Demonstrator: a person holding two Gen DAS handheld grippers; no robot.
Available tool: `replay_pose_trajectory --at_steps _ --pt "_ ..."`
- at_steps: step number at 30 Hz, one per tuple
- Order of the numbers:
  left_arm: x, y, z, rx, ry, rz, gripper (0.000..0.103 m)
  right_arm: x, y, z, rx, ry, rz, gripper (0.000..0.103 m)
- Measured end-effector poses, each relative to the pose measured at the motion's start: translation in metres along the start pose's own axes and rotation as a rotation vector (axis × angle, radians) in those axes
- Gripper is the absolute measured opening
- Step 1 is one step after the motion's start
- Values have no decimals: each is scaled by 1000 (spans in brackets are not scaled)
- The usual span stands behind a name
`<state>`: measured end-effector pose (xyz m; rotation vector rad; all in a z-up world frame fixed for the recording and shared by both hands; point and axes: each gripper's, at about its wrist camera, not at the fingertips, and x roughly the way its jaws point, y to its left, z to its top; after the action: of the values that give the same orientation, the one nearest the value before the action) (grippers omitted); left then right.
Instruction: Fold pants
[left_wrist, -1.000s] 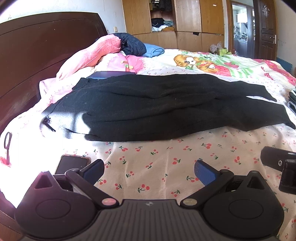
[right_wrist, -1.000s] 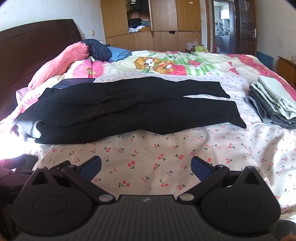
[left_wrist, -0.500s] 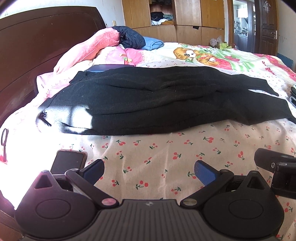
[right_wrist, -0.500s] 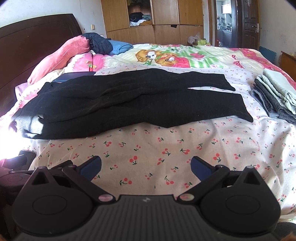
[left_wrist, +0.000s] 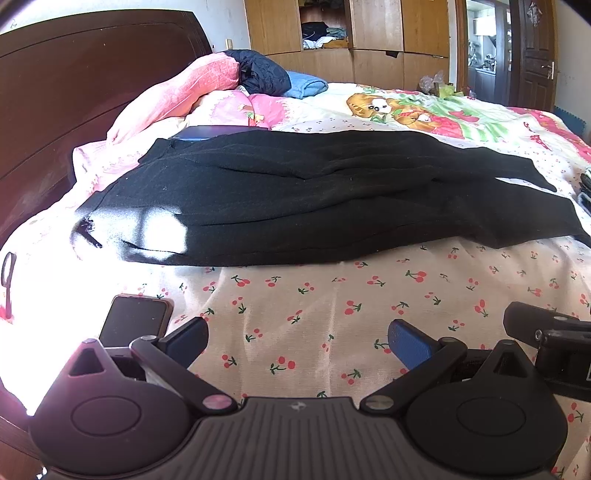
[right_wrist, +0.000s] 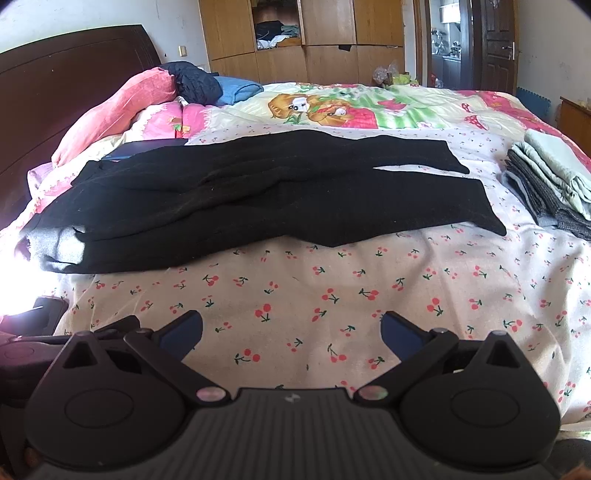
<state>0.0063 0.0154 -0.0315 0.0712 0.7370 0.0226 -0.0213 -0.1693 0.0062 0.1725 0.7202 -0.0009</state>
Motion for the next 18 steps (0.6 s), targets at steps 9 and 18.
replay_pose_trajectory --at_steps 9,18 --pt "-2 0 0 -3 -5 0 103 -1 0 0 -1 -4 0 102" --pt "-2 0 -1 -6 -5 -1 103 -2 1 -1 -1 -7 -1 102"
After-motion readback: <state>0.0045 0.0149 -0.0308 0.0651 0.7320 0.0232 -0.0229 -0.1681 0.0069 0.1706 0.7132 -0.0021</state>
